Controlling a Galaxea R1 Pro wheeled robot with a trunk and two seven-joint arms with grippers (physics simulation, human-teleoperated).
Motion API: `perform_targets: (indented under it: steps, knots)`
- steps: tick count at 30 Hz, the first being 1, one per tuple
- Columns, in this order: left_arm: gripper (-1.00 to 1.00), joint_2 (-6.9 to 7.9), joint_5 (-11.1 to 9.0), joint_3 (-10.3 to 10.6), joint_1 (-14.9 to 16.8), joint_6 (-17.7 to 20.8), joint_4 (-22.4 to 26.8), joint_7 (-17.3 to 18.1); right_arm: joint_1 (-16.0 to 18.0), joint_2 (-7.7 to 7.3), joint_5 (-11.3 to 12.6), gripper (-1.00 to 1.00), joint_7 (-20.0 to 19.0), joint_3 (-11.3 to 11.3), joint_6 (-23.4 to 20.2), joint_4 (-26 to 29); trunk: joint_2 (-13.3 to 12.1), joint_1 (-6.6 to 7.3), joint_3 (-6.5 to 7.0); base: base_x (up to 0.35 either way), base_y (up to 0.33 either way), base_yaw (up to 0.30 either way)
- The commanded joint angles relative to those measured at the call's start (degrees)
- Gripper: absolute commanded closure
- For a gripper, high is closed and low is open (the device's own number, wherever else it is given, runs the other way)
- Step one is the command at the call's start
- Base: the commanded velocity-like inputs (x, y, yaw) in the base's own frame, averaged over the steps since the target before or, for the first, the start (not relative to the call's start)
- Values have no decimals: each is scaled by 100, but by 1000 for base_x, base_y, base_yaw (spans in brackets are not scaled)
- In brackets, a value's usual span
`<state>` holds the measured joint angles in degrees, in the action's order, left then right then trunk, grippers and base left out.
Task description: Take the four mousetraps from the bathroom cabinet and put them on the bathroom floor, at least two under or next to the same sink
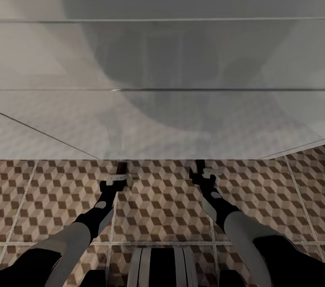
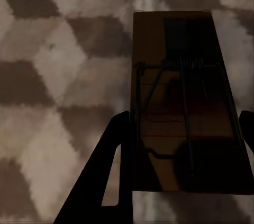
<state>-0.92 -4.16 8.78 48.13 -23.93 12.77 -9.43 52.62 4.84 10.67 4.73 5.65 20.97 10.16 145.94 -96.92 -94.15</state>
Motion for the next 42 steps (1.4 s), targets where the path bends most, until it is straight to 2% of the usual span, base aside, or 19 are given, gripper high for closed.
perform_targets:
  steps: [1,9,11,12,16,21,42]
  knots:
    - [100,1,-41,54,3,-14,-14,-32,3,-1,49,-100,28,50,19,-4,1,1,-3,0,0,0]
    - [100,2,-33,62,3,49,-24,-32,3,-1,49,-100,28,50,21,1,1,1,-3,0,0,0]
    - [100,3,32,62,3,92,-22,-32,3,-1,49,-100,28,50,21,2,1,1,-3,0,0,0]
    - [100,2,73,62,3,106,-22,-34,3,-1,49,-100,28,50,21,3,1,1,-3,0,0,0]
    - [100,-22,510,63,3,180,-21,-68,3,0,49,-100,28,50,20,3,1,1,-3,0,0,0]
    - [100,-41,740,63,3,199,-23,-283,3,0,49,-100,28,50,19,3,1,1,-3,0,0,0]
    - [100,-58,819,63,3,295,-29,-366,3,-1,49,-100,28,50,21,3,1,1,-3,0,0,0]
